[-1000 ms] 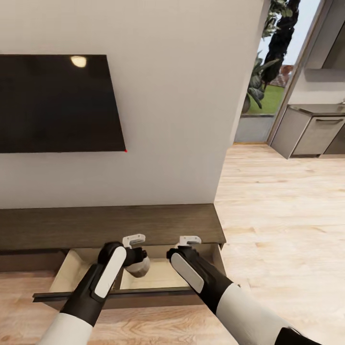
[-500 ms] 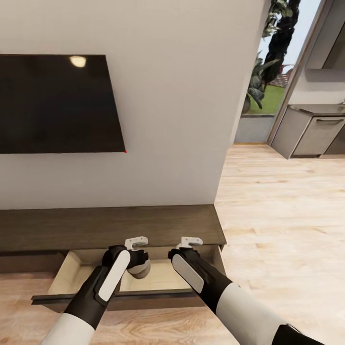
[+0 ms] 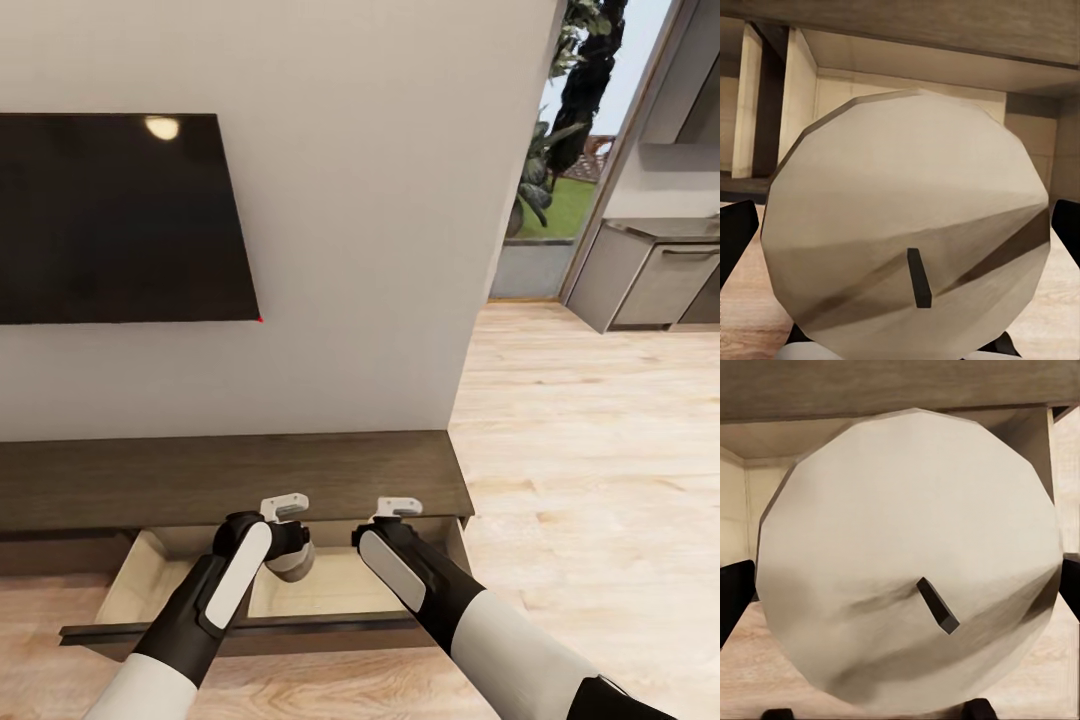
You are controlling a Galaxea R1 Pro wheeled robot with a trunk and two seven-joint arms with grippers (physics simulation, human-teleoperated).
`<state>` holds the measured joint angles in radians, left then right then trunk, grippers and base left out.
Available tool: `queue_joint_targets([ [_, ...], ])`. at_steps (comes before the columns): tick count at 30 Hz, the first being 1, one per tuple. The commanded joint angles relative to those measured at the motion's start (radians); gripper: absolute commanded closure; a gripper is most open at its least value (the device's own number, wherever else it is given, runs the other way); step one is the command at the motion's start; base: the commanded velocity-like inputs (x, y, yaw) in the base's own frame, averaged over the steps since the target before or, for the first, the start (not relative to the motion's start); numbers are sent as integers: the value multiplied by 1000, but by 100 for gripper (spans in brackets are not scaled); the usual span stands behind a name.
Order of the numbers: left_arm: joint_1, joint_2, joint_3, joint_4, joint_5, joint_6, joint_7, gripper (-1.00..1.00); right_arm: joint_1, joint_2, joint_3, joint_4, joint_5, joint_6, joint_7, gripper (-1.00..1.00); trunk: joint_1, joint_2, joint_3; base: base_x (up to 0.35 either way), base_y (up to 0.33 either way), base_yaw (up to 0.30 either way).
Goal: Place each of the two pumpkins and all three candles from the living room inside a cabinet in the living room (use any cabinet), then make sure every cabinet is closed, and position the cauldron so it is next to a table in the living room.
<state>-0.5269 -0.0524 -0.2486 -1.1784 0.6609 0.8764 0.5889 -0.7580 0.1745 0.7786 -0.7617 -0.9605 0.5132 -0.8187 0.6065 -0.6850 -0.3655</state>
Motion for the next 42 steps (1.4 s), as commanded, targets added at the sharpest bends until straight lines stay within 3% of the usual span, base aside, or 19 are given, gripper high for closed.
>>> queue_joint_targets([
  [1, -1, 0, -1, -1, 10, 1, 11, 100, -1, 0, 2, -1, -4, 8, -7, 100, 0, -1, -1, 1, 0, 0],
  [31, -1, 0, -8, 0, 9, -51, 8, 100, -1, 0, 2, -15, -2, 13, 11, 100, 115, -211, -95, 0, 0, 0],
  [42, -1, 3, 0, 0, 11, -63, 7, 100, -1, 0, 5, -13, -3, 13, 53, 100, 157, -288, -130, 0, 0, 0],
])
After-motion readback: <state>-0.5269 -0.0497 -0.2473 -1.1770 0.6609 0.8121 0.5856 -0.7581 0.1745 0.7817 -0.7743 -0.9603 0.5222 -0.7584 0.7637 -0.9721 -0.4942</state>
